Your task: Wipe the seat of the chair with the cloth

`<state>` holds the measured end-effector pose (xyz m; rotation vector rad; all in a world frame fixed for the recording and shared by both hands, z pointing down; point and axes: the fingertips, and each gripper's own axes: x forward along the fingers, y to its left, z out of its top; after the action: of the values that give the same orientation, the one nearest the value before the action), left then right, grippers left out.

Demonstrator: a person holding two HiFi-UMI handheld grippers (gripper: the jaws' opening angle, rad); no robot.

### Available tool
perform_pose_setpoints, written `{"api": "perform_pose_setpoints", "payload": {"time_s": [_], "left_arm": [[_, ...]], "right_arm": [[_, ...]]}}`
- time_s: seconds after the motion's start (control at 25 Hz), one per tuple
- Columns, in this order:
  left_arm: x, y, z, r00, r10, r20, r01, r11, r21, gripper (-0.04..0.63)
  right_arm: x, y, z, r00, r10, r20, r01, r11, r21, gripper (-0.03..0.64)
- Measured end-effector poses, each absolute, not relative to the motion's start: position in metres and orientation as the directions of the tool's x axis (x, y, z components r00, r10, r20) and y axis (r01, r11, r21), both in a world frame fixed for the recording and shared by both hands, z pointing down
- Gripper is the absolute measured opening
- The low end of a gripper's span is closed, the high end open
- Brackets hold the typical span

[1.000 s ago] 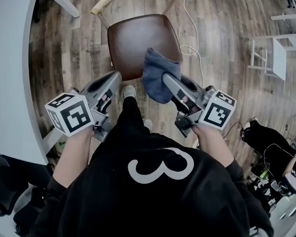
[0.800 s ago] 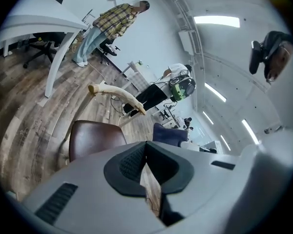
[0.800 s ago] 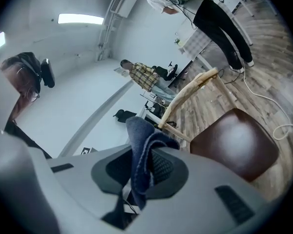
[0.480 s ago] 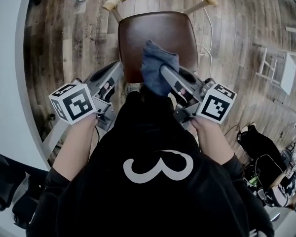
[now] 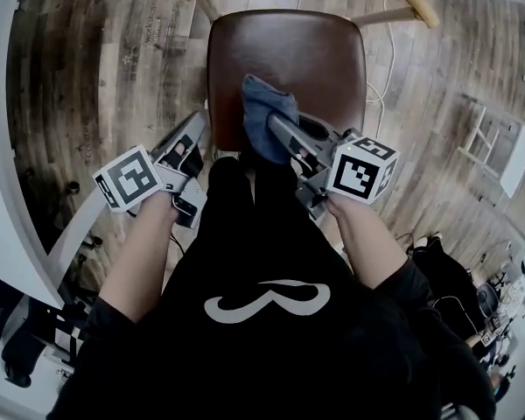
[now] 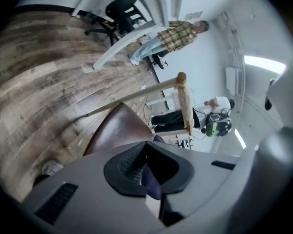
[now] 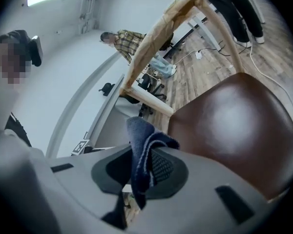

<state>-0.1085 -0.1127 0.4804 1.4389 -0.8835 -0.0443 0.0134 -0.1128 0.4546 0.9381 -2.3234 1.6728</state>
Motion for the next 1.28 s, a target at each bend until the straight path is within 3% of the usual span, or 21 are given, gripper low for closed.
{"api": "perform_pose_setpoints", "payload": {"time_s": [0.4, 0.64, 1.28], "left_arm": [[-0.106, -0.119, 0.51, 0.654, -0.59, 0.474, -0.351, 0.319, 0.88, 0.012], [-0.111, -0.114, 0.515, 0.645, -0.566, 0.513, -0.409, 0.311, 0.858, 0.012], [-0.125, -0.133, 0.524, 0.611, -0.588, 0.531, -0.416, 0.332, 0.847, 0.012]], "right_arm": [[-0.031, -0.164, 0.477, -0.853, -0.357, 0.381, -0.485, 0.269, -0.832, 0.054], [-0.05, -0.198, 0.478, -0.857, -0.353, 0.374, -0.491, 0.342, -0.801, 0.054], [-0.074, -0.242, 0.535, -0.819, -0.322, 0.474, -0.568, 0.342, -0.749, 0.054]]}}
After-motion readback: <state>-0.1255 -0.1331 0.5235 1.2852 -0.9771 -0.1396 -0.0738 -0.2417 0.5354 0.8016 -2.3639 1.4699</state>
